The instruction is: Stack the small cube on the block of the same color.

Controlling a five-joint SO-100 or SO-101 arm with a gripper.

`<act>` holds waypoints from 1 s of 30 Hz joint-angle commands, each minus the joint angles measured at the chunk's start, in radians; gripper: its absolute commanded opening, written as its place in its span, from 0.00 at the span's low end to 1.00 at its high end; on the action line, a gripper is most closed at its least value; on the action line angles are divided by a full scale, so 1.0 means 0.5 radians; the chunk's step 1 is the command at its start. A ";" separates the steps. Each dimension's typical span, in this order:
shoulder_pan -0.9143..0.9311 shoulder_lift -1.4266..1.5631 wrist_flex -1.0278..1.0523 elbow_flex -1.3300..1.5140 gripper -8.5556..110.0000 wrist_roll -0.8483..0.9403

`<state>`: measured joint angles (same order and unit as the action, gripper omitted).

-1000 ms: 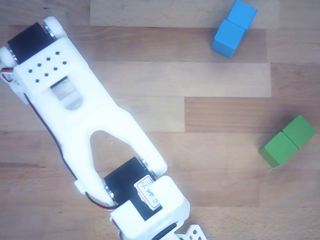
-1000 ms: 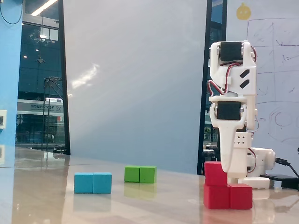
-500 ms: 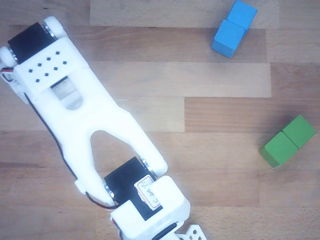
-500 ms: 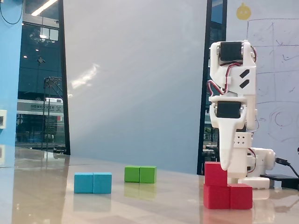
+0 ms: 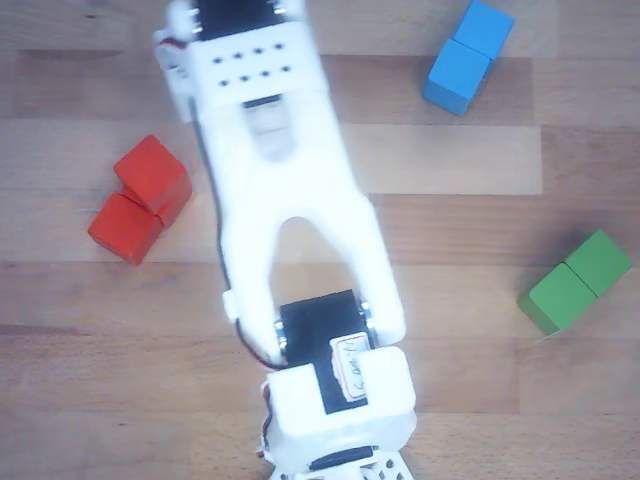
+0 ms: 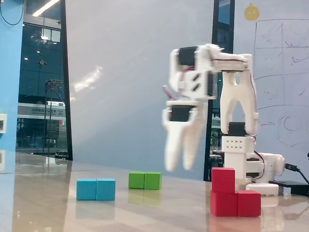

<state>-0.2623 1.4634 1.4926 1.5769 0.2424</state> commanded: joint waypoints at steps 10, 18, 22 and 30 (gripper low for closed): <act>0.558 0.426 -0.344 0.156 0.35 0.058; 0.565 0.911 -0.785 0.853 0.35 -0.086; 0.561 1.175 -1.022 1.218 0.35 -0.215; 0.558 1.574 -1.126 1.654 0.35 -0.236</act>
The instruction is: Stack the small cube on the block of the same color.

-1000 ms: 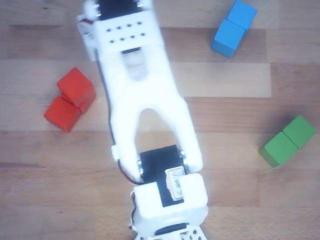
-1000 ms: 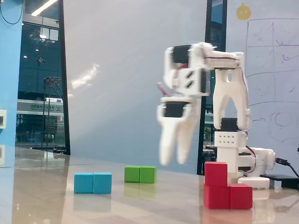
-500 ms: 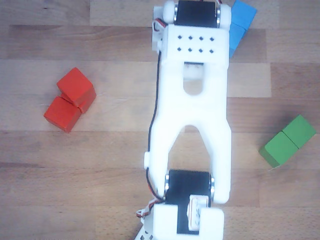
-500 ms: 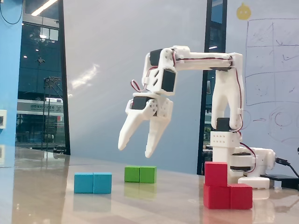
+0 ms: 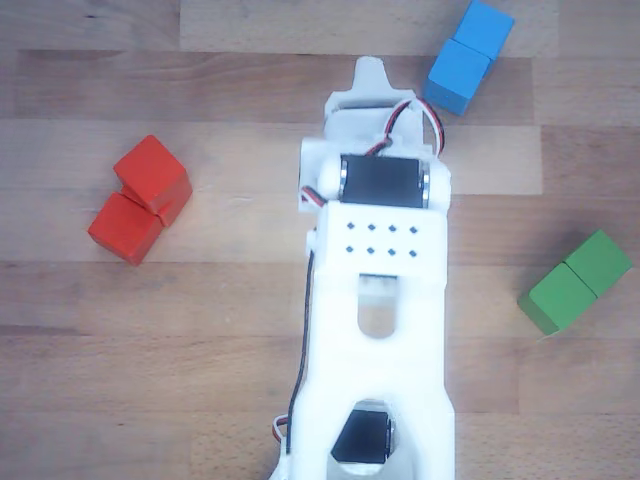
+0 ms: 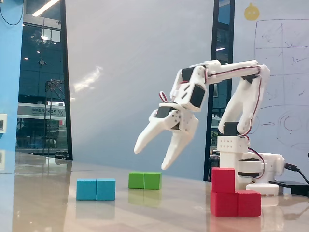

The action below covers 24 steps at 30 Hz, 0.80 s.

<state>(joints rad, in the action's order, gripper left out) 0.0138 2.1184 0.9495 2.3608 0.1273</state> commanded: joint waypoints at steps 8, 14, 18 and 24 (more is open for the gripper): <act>0.009 0.742 -0.025 0.420 0.35 -0.028; 0.009 1.141 -0.074 0.721 0.35 -0.028; 0.009 1.411 -0.043 0.902 0.32 -0.028; 0.009 1.773 -0.021 1.022 0.19 -0.028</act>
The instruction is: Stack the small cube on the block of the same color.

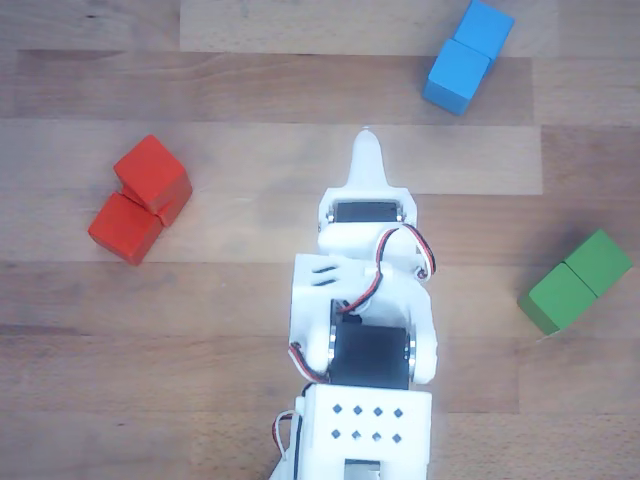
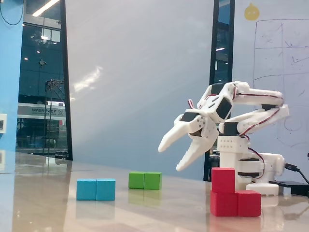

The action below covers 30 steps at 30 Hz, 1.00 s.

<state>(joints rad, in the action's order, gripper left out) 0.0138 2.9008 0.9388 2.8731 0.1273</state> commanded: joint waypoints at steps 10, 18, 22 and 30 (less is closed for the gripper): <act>0.006 0.669 0.537 0.138 0.08 -0.031; 0.028 1.108 0.742 0.344 0.07 -0.031; 0.009 1.108 0.742 0.350 0.07 -0.031; 0.012 1.117 0.742 0.359 0.07 -0.034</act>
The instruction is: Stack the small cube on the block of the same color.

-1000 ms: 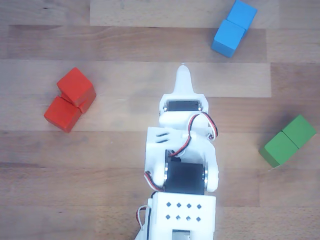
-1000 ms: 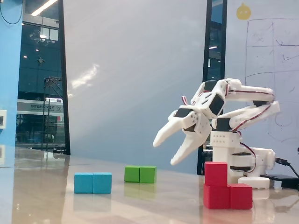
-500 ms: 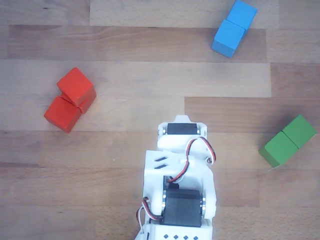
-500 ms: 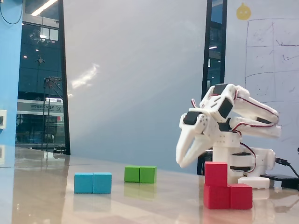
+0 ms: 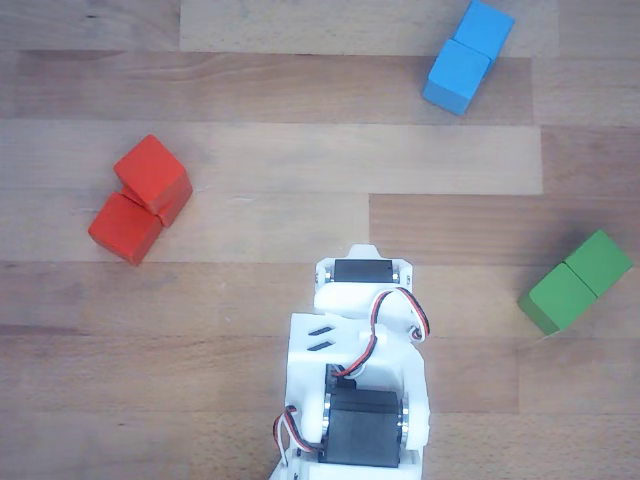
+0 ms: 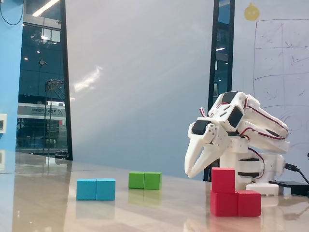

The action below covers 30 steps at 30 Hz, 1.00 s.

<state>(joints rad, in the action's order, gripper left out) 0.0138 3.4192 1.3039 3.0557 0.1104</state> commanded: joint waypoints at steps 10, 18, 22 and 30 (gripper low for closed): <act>0.018 0.077 0.012 -0.006 0.07 0.000; 0.009 0.061 0.012 -0.018 0.07 0.003; 0.009 0.058 0.012 -0.018 0.07 0.003; 0.009 0.058 0.012 -0.018 0.07 0.003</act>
<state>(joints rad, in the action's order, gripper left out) 0.0138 3.4192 1.3039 3.0557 0.1104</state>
